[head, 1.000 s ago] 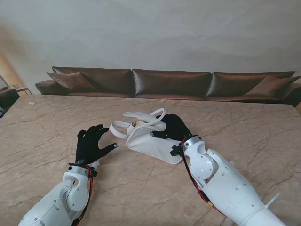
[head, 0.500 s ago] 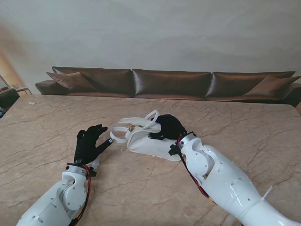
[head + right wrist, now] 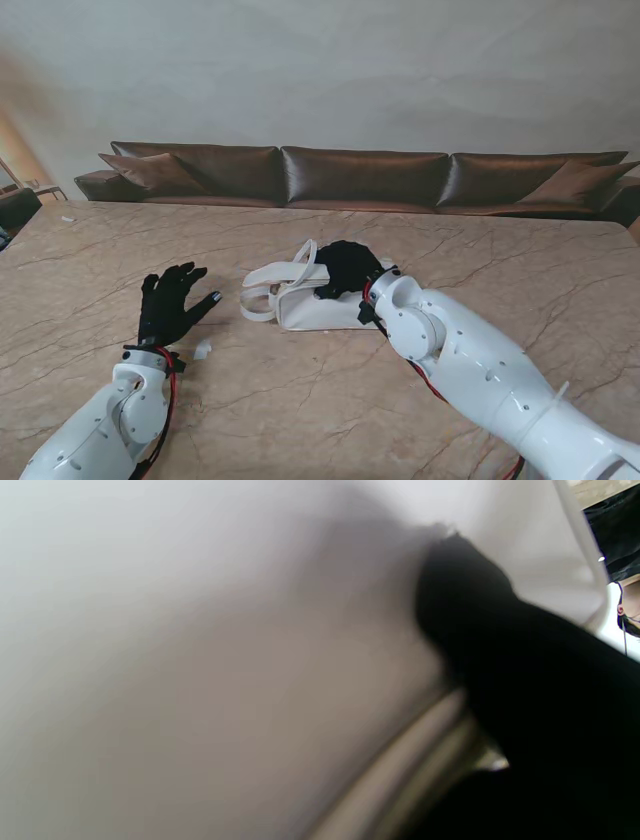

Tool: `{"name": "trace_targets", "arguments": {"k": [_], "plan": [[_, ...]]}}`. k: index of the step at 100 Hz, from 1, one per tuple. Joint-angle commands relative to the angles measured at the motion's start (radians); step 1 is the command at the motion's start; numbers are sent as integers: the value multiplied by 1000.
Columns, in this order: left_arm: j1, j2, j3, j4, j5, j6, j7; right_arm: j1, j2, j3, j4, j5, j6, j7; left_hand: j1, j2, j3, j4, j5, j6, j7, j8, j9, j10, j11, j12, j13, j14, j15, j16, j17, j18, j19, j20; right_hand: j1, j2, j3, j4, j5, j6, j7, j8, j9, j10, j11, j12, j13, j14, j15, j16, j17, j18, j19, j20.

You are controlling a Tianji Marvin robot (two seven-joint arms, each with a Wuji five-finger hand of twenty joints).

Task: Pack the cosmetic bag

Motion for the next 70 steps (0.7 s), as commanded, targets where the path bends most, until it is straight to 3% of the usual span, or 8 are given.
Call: {"name": "trace_targets", "arguments": {"k": [1,13,24,27,32,37,43,70], "plan": [[2,4,-5,6,2,2,0,10,-9,-8,-15,11,9,20,-37,14,17,26,-16,20,-38,-14,-35,-16,-28,-8,-30,-26,-18,-13,-6,-13,-15,-2,-1,68,290,66,-49,-349,44,-79,-40,-57,-40,-21,-9,-46,18,28,-17,-24,8,31],[-2,6,-7,12,5,0,-1,19,-10,-32,4,10,17,25,-39,14,20,27,-18,20,-38,-14,-37,-12,-29,-8,-32,-26,-18,-13,-8,-12,-10,2,-122,119,194,105,-129,-317,49,-133,-105,-62,-55,-18,-48,-59,-6,30,-45,-30,-29,35],[-5,6,-6,17,5,0,1,24,-11,-50,22,0,19,18,-41,15,20,27,-19,19,-38,-14,-38,-15,-28,-8,-32,-27,-18,-13,-10,-11,-7,5,-152,88,84,55,-195,-284,31,-177,-174,-59,-82,-44,-92,-60,-37,25,-81,-25,-65,41],[-5,6,-6,18,5,1,1,25,-8,-55,23,-12,19,22,-39,13,22,28,-18,21,-38,-14,-40,9,-29,-8,-31,-26,-18,-13,-10,-11,-6,5,-159,82,64,43,-206,-280,31,-184,-186,-62,-80,-49,-100,-63,-42,25,-86,-26,-72,43],[-7,6,-4,20,4,1,1,27,-5,-63,26,-29,21,20,-40,14,22,28,-19,19,-38,-14,-38,-14,-29,-8,-32,-27,-18,-13,-11,-10,-6,6,-182,81,45,34,-211,-262,23,-190,-201,-66,-82,-53,-103,-67,-46,24,-87,-26,-75,45],[-9,5,-2,23,3,1,1,25,-2,-69,25,-39,27,21,-40,13,22,27,-19,20,-39,-14,-37,-17,-28,-8,-32,-27,-18,-13,-12,-11,-5,7,-222,105,21,65,-220,-217,-29,-162,-236,-66,-82,-72,-122,-71,-60,27,-94,-33,-92,54],[-10,5,0,25,1,2,2,21,2,-74,20,-52,37,26,-40,13,23,27,-19,20,-39,-14,-38,-15,-28,-7,-33,-25,-18,-13,-13,-7,-5,8,-283,148,-12,175,-252,-168,-97,-103,-291,-69,-94,-79,-147,-75,-75,30,-101,-39,-104,59],[-10,6,-4,20,6,3,1,-6,27,-60,-31,-82,60,93,-39,13,24,27,-21,19,-39,-14,-41,-3,-30,-8,-34,-24,-19,-13,-16,-12,-6,11,-400,144,-90,143,-480,-10,-337,-213,-572,-38,-242,-206,-367,-64,-380,-107,-213,-63,-218,89]]}}
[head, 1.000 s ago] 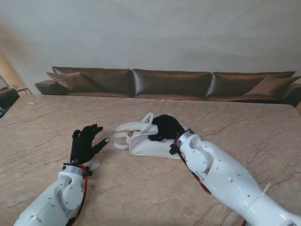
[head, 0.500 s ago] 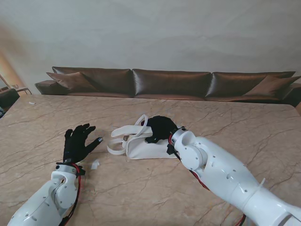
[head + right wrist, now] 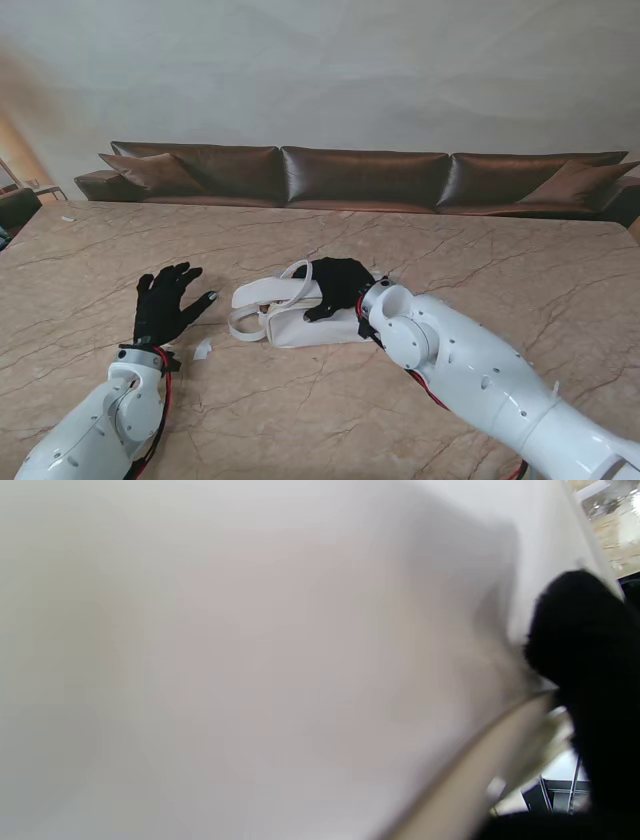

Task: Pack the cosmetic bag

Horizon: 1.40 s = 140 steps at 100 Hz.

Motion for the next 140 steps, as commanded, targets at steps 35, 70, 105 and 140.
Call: {"name": "trace_targets", "arguments": {"k": [35,70,105,140], "plan": [[9,4,-11,-28,14,8,-20,-100,35,136,-106,-1,-23,55,-43,9,11,29,-29,5,-34,-13,-51,-20,-34,-6,-43,-26,-22,-13,-18,-10,-21,6,-147,73,-46,-20,-172,139,-215,-167,-245,72,-175,-215,-202,34,-335,-239,-213,31,-248,42],[10,8,-13,-41,25,11,-29,-209,52,291,-212,3,-42,88,-48,11,11,32,-30,5,-33,-9,-52,-21,-35,-2,-43,-27,-23,-13,-15,-10,-27,7,-180,106,-52,-27,-210,165,-313,-219,-323,120,-246,-288,-308,57,-494,-345,-319,61,-414,-1],[7,16,-16,-50,50,4,-32,-391,63,540,-344,48,-45,129,-45,-5,17,41,-7,5,-9,4,-43,-26,-30,-12,-26,-46,-20,-21,52,-126,-30,-64,-159,181,-132,-11,-195,144,-331,-229,-326,122,-248,-296,-337,58,-549,-384,-363,46,-524,-39],[7,20,-5,-62,68,-1,-33,-550,49,699,-345,124,-126,55,-30,-42,44,59,27,-27,96,80,-33,-44,-16,-29,-5,-75,-6,-37,70,-260,185,-209,-213,336,-303,120,-125,151,-327,-270,-180,142,-465,-377,-295,23,-697,-621,-380,11,-828,-467]]}}
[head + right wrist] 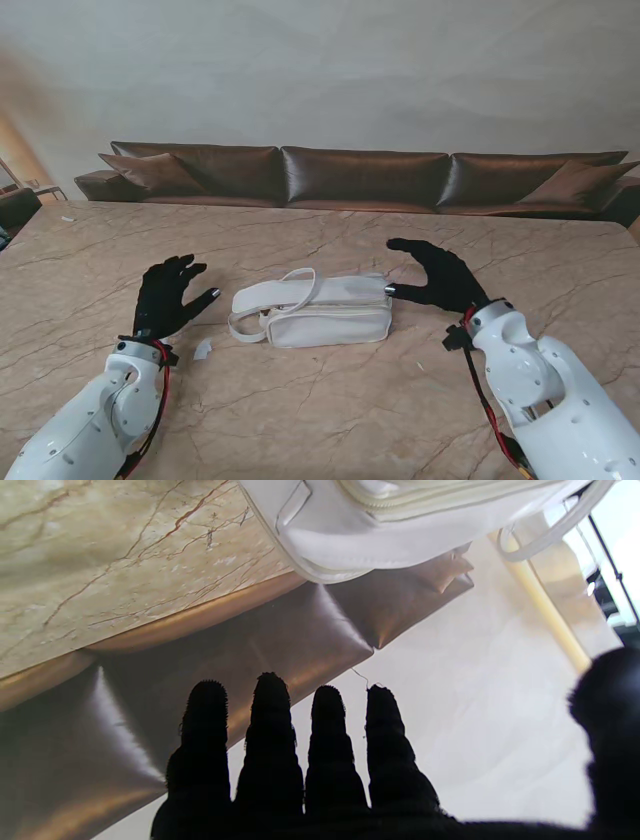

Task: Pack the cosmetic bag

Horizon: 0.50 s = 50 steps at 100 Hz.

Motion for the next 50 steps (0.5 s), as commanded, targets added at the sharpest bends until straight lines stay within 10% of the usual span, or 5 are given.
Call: {"name": "trace_targets", "arguments": {"k": [1,21,50], "plan": [[5,-2,3,-9,4,-4,1,-31,-6,12,26,23,-12,-3,-29,-29,13,40,18,-24,51,27,-21,-20,-7,-16,7,-30,-4,-15,-2,-49,34,-31,-63,-12,35,33,20,5,-8,-31,37,11,-70,-30,5,-22,-31,-38,1,-43,-47,-75],[24,-1,2,-24,14,-7,11,-58,-21,33,87,82,-70,-59,-24,-36,20,41,1,-13,20,14,-14,-20,-4,-14,22,-29,4,-13,0,-84,81,-56,-70,2,38,36,37,24,-4,-70,107,26,-211,-91,-11,-51,-51,-119,4,-130,-124,-270],[48,0,-5,-45,23,-18,19,-52,-50,-2,175,109,-144,-191,-17,-43,23,36,-17,2,-95,-74,-22,-7,-12,-18,26,-27,9,-16,9,-97,102,-80,-108,48,34,37,39,1,24,-90,218,21,-381,-177,-1,-61,-40,-137,8,-149,-81,-345]]}}
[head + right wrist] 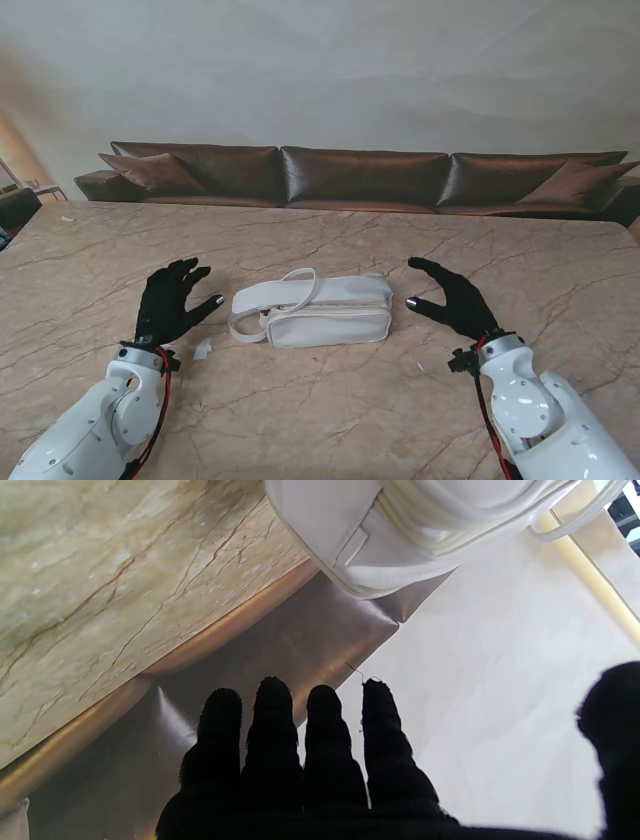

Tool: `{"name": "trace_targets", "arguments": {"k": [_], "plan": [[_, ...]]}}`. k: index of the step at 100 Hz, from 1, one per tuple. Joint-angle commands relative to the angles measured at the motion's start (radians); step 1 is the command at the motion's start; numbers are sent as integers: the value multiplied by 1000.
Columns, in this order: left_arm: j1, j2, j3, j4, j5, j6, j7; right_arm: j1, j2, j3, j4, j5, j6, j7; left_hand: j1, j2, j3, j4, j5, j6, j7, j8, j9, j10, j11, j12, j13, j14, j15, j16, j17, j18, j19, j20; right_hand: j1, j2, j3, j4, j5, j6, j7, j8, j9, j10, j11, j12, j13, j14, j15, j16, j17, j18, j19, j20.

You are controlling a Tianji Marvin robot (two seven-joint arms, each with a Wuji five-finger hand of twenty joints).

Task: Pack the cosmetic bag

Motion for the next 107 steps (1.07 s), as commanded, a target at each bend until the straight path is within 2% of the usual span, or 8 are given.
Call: {"name": "trace_targets", "arguments": {"k": [1,33,63,70,75,80,82,107], "plan": [[12,-2,0,-10,1,-6,-1,-4,-18,-16,18,7,-14,-21,-17,-12,11,36,-26,5,-46,-20,-21,-13,-11,-18,10,-24,4,-16,2,-36,8,-20,-47,24,9,7,-8,-25,8,-22,29,-7,-37,-19,-11,-42,-2,-14,-17,-31,5,-18],[23,-5,1,-10,-1,-10,17,4,-29,-47,53,29,-44,-58,-20,-8,13,38,-20,-2,-50,-26,-33,7,-22,-24,7,-19,3,-21,4,-25,8,-24,-39,22,8,6,0,-23,24,-28,35,-3,-36,-20,-9,-44,-2,-20,-21,-26,10,-32],[37,-5,9,-33,-4,-4,2,-50,-27,-24,8,24,-37,-56,-19,-6,17,40,-19,-5,-42,-23,-33,13,-26,-27,4,-20,2,-22,0,-14,1,-29,-17,18,3,6,2,-44,40,-25,42,5,-35,-19,-4,-28,6,-14,-22,-15,23,-33],[37,-5,16,-39,-4,0,-2,-65,-25,-15,-3,21,-38,-50,-19,-5,19,40,-19,-7,-39,-21,-30,-9,-25,-27,4,-22,1,-22,0,-15,2,-29,-10,16,1,6,1,-47,42,-23,47,3,-34,-19,-3,-24,7,-12,-21,-12,25,-33],[37,-6,22,-42,-6,4,-3,-72,-25,-10,-6,19,-39,-50,-19,-5,19,40,-18,-7,-37,-21,-31,11,-25,-27,5,-21,1,-22,0,-16,2,-30,-4,16,-2,6,1,-52,44,-22,52,1,-33,-18,0,-23,9,-10,-19,-12,28,-32],[36,-8,28,-46,-9,10,-4,-77,-25,-7,-7,19,-41,-50,-19,-5,20,40,-17,-6,-35,-20,-27,-14,-22,-25,5,-23,0,-21,1,-14,3,-29,2,13,-4,6,1,-50,45,-21,51,-2,-34,-18,0,-23,9,-8,-19,-11,29,-32],[36,-8,30,-47,-11,12,-6,-79,-25,-6,-7,19,-41,-50,-19,-5,21,40,-18,-5,-35,-20,-30,5,-23,-26,5,-23,0,-21,1,-14,3,-30,5,13,-5,6,1,-50,45,-20,52,-1,-34,-18,0,-24,9,-8,-19,-10,30,-32],[39,-9,38,-73,-15,32,-24,-73,-25,-4,14,41,-54,-36,-19,-4,25,40,-16,-4,-32,-18,-26,-8,-19,-23,7,-22,0,-20,2,-12,7,-28,23,15,-16,8,4,-62,51,-14,56,1,-31,-16,6,-20,12,-1,-20,-3,36,-31]]}}
